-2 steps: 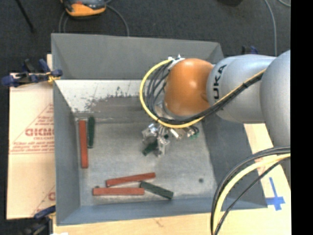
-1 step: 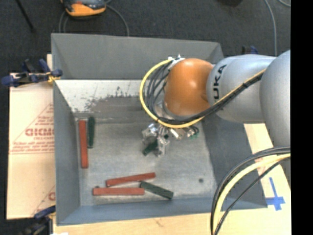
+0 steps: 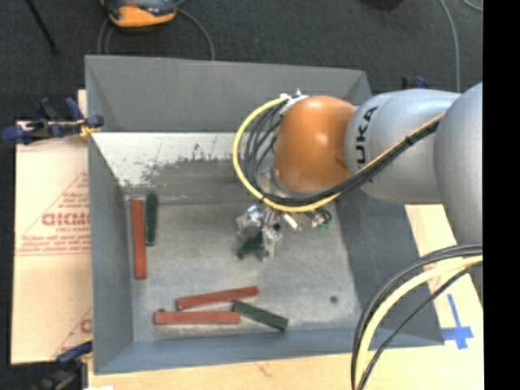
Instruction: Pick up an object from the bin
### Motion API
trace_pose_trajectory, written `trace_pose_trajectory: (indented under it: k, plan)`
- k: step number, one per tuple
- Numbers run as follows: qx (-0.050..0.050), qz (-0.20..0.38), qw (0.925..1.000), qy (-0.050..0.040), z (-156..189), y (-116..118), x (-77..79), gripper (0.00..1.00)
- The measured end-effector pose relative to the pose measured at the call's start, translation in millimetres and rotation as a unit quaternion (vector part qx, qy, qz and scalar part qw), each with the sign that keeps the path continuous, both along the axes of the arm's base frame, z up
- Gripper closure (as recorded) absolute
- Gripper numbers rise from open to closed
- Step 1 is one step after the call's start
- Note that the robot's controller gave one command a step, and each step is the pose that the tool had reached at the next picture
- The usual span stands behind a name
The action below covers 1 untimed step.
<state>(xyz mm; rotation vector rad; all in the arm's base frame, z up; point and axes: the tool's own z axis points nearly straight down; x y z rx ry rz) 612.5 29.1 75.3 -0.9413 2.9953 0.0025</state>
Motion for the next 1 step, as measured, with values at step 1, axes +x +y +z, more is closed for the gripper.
trace_pose_trajectory:
  k: [1]
  plan:
    - [-0.001, 0.0, 1.0, 0.0038, 20.8, -0.1, -2.0, 1.0]
